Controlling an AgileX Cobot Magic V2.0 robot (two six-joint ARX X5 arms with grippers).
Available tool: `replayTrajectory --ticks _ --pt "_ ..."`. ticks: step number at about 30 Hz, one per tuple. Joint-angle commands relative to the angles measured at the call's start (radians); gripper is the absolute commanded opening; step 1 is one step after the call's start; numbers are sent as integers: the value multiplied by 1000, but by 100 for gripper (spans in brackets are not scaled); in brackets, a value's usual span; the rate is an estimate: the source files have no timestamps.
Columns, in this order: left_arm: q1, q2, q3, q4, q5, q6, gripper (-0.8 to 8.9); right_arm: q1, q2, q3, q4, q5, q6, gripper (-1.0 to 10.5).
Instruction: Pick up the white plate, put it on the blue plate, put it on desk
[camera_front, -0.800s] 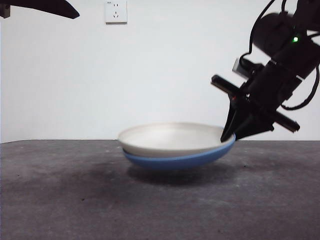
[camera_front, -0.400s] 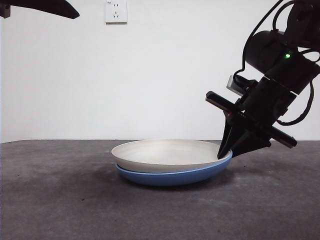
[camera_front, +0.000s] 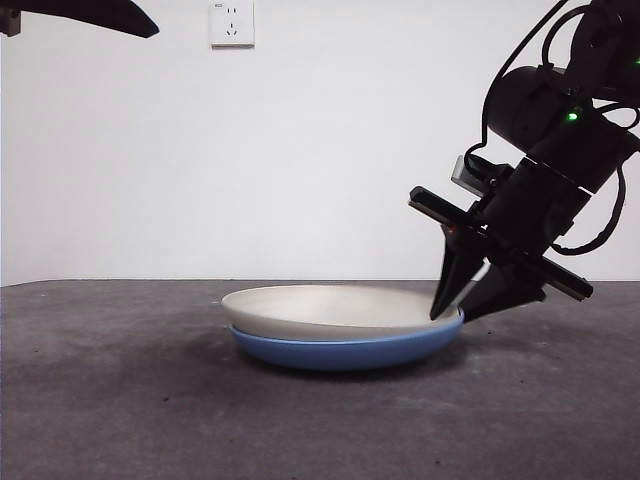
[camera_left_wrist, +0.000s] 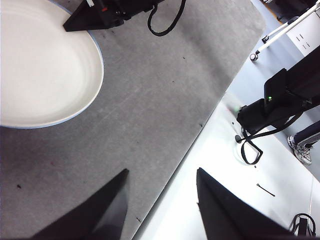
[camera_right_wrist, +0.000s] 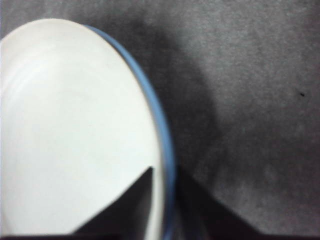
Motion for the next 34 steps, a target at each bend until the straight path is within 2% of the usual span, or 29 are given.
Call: replayTrajectory --ticks 1,10,16,23,34 --pt "-5 8 11 4 5 19 218 8 21 11 4 -1 3 222" --pt "-5 8 11 3 5 19 218 8 -58 11 -7 21 -3 223" --pt "-5 8 11 5 5 19 218 2 -224 12 -93 64 -77 223" --pt "-5 8 11 5 5 19 218 8 -467 12 -279 40 -180 222" --pt "-5 8 11 5 5 19 218 74 -756 12 -721 41 -305 222"
